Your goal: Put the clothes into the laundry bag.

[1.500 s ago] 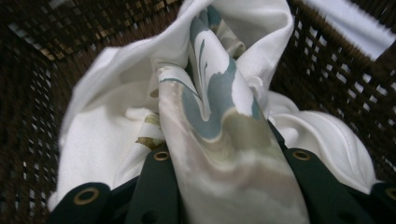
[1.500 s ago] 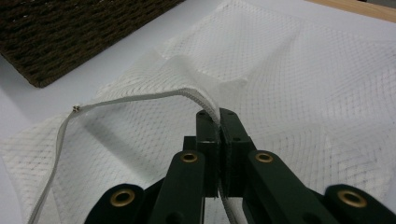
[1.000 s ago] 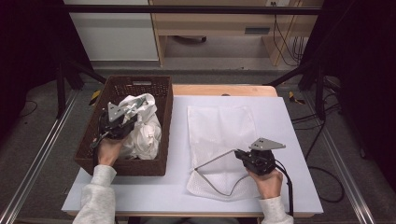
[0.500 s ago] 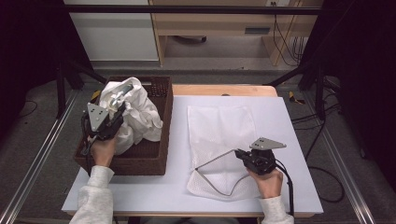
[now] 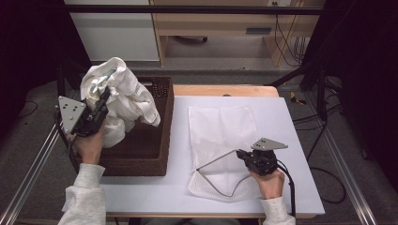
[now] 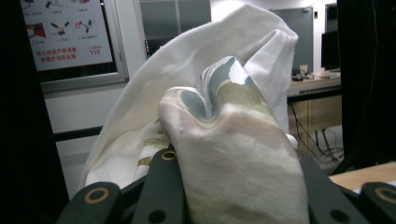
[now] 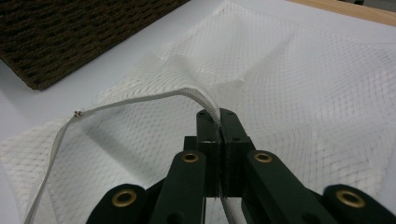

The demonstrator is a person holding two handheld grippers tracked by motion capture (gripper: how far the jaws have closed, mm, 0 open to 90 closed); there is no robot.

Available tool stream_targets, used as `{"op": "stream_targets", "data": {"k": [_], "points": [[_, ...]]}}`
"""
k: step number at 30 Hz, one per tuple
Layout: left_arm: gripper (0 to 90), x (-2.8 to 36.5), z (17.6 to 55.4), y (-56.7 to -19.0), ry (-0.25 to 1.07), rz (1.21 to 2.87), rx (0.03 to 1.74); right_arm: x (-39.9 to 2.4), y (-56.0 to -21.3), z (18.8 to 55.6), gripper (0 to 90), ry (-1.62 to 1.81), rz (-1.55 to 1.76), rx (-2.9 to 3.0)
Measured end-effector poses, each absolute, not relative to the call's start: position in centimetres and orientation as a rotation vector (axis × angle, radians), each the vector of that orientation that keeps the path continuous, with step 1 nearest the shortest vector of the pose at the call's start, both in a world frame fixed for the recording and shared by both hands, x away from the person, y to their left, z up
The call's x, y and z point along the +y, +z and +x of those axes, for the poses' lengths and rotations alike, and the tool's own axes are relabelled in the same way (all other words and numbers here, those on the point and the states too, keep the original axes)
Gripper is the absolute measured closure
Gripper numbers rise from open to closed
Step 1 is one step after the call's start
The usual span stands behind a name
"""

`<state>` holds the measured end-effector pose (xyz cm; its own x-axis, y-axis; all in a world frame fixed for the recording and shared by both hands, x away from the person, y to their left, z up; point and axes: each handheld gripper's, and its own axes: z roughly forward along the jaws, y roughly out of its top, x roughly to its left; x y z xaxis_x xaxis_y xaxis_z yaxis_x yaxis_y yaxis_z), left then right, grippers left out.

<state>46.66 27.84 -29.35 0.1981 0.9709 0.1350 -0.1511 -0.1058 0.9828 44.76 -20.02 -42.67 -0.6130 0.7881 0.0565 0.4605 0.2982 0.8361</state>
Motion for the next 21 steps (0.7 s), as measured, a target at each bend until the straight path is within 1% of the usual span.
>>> {"op": "stream_targets", "data": {"k": [4,10,16,21], "points": [[72.1,28.0,45.8,-28.1,1.194,1.248,0.872,-20.0,-42.6,44.7,88.8,1.239,1.131,2.205],[72.1,27.8,44.3,-26.0,1.149,1.202,0.820,-20.0,-42.6,44.7,88.8,1.249,1.122,2.193],[72.1,26.3,42.5,-24.3,1.138,1.212,0.734,-19.9,-42.5,44.9,88.8,1.256,1.126,2.185],[72.0,24.6,41.2,-23.1,1.094,1.231,0.660,-20.0,-42.4,44.9,88.8,1.263,1.121,2.176]]}}
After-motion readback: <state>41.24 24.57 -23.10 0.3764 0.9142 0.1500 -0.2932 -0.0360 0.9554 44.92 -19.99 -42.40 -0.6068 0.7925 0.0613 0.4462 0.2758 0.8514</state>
